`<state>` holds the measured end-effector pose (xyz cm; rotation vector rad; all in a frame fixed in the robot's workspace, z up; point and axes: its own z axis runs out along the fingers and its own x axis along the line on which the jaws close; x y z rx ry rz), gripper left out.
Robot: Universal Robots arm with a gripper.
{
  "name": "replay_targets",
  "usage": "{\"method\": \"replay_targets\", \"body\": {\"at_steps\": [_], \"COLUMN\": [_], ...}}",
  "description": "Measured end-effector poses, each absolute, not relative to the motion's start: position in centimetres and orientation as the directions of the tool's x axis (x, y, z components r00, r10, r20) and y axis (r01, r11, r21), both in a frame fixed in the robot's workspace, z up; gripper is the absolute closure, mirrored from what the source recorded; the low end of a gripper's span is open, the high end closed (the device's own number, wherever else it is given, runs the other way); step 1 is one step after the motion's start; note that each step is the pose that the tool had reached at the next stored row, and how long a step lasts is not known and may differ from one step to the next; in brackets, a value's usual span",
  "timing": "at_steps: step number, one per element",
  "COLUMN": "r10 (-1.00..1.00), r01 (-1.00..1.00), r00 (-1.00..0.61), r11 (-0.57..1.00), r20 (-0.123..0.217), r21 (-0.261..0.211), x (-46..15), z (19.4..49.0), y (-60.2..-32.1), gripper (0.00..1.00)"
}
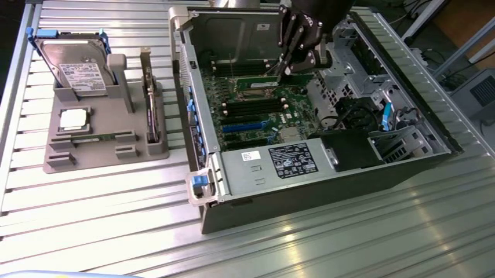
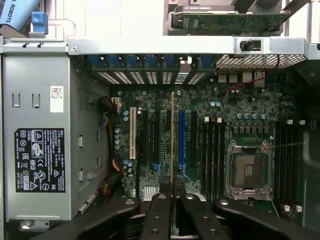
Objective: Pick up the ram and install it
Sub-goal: 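Pick up the ram and move it above insertion slot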
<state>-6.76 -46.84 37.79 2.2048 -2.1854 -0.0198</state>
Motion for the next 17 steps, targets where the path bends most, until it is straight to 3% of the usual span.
{"method": "replay_targets", "body": {"at_steps": [17], "r10": [-1.0], "r01": [-0.999], "r00": [0.009], "r11": [-0.009], "r20": [0.018], "r21": [0.035], "x": [-4.2], "z": [37.8], "y": [-46.8], "gripper": [0.87]}}
